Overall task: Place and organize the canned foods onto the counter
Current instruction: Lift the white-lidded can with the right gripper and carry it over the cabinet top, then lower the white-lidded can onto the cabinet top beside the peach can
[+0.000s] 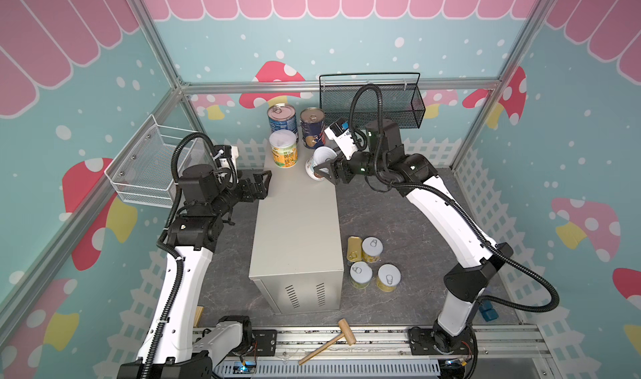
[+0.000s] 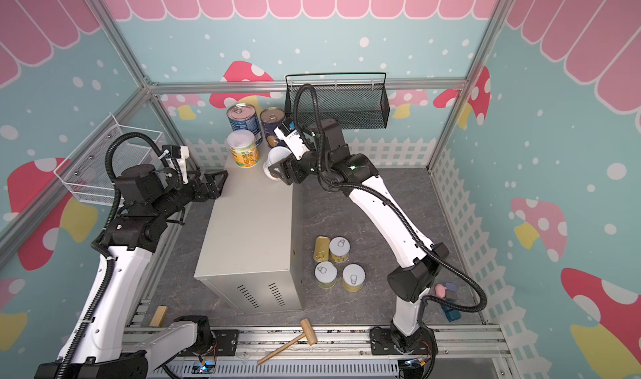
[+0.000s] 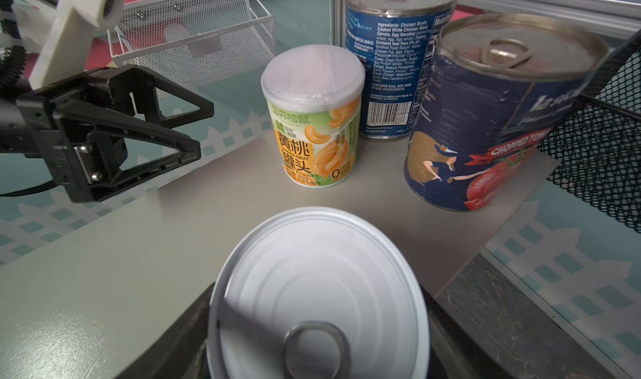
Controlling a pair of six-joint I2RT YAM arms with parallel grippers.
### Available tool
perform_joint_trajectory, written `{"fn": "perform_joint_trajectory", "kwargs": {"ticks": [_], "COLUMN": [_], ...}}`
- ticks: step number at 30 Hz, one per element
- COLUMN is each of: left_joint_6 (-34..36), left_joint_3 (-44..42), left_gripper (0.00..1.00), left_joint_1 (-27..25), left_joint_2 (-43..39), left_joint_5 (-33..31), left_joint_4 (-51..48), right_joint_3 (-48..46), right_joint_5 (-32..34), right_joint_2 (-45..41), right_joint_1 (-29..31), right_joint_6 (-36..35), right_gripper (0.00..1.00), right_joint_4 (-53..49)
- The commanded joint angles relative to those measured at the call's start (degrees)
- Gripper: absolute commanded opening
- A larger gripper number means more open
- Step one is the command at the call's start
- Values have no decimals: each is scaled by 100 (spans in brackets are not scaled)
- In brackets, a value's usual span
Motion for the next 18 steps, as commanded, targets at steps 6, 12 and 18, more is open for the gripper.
{"fn": "perform_joint_trajectory", "kwargs": {"ticks": [6, 12, 18], "left_joint_6": [-20, -18, -18], "left_joint_3": [-70, -69, -85], "left_gripper": [99, 99, 99], "left_joint_1": [41, 40, 32], "left_joint_2": [-143, -153, -169], "left_joint_5": [79, 86, 88], "left_joint_4": [70, 74, 87], "right_joint_3": [556, 669, 730], "right_joint_5": [480, 650, 686], "right_joint_2": [289, 366, 419], "right_joint_1": [199, 226, 225], "right_joint_6": [-83, 7, 21], "right_gripper": [68, 72, 76], "right_joint_4": [7, 151, 244]}}
